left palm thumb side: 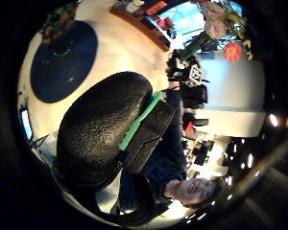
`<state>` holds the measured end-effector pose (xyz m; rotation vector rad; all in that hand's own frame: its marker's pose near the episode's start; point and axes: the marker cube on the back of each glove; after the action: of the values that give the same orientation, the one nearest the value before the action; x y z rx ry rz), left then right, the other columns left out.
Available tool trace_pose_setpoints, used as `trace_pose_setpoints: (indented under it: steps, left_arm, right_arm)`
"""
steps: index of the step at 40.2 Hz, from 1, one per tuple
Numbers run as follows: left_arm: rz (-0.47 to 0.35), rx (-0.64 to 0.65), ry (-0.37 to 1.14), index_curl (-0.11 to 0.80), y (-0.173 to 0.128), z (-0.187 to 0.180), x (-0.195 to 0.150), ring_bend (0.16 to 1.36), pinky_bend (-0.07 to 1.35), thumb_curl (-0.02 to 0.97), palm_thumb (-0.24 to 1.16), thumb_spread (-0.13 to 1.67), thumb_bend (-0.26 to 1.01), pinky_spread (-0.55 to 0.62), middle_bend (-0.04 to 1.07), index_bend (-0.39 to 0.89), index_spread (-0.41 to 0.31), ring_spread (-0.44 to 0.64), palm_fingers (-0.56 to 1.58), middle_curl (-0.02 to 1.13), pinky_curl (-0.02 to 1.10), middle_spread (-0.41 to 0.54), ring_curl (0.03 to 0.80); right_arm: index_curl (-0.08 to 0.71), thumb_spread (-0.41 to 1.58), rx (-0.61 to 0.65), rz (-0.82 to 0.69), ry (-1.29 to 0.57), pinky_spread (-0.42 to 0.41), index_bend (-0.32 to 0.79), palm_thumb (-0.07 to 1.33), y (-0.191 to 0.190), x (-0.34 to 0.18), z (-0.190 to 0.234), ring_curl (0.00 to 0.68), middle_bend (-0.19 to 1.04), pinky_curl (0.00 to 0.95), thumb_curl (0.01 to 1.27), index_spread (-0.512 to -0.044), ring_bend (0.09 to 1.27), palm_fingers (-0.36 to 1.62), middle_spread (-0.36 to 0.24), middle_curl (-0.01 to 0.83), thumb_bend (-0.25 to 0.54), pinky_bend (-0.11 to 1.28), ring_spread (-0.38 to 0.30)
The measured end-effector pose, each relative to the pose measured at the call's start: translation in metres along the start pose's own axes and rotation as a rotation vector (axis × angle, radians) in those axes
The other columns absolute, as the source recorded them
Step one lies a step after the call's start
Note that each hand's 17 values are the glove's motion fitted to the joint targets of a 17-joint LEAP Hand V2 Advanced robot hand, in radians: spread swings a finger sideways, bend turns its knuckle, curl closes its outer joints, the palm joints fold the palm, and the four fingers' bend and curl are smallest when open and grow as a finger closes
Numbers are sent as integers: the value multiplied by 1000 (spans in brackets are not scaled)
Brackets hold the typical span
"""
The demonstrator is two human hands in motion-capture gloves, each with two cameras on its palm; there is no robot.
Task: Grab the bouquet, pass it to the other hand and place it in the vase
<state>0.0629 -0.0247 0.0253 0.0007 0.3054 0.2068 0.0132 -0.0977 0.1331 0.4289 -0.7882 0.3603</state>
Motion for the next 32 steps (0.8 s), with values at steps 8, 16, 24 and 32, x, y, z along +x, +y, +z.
trace_pose_setpoints:
  steps: [8, 16, 24, 32]
  left_arm:
    - [96, 24, 430, 319, -19, -9, 58, 512, 357, 271, 62, 1114, 7, 270, 125, 124, -11, 226, 208, 311, 397, 191, 335]
    - [111, -50, 777, 227, -43, -16, 107, 606, 559, 308, 188, 1011, -1, 363, 169, 34, 65, 304, 91, 307, 434, 257, 352]
    - [106, -89, 917, 204, -63, -5, 136, 652, 615, 330, 281, 954, -9, 395, 188, 100, 99, 348, 68, 312, 429, 283, 349]
    - [149, -61, 964, 200, -71, -3, 155, 658, 535, 344, 356, 930, -13, 383, 313, 100, 105, 296, 176, 361, 387, 212, 336]
  right_arm:
    - [541, 954, -204, -66, -286, -227, 587, 954, 25, -58, 2, 580, 767, 540, 414, -220, 890, 1422, -177, 651, -4, 745, -207]
    - [558, 775, -318, -162, -404, -226, 574, 996, 64, -92, 18, 588, 786, 555, 498, -220, 946, 1403, -167, 649, -19, 771, -205]
    - [574, 652, -353, -237, -436, -226, 574, 999, 91, -123, 40, 586, 802, 563, 560, -222, 962, 1390, -161, 648, -25, 783, -196]
    - [586, 564, -353, -442, -493, -229, 572, 996, 109, -151, 61, 582, 807, 567, 611, -224, 973, 1379, -158, 645, -25, 791, -192]
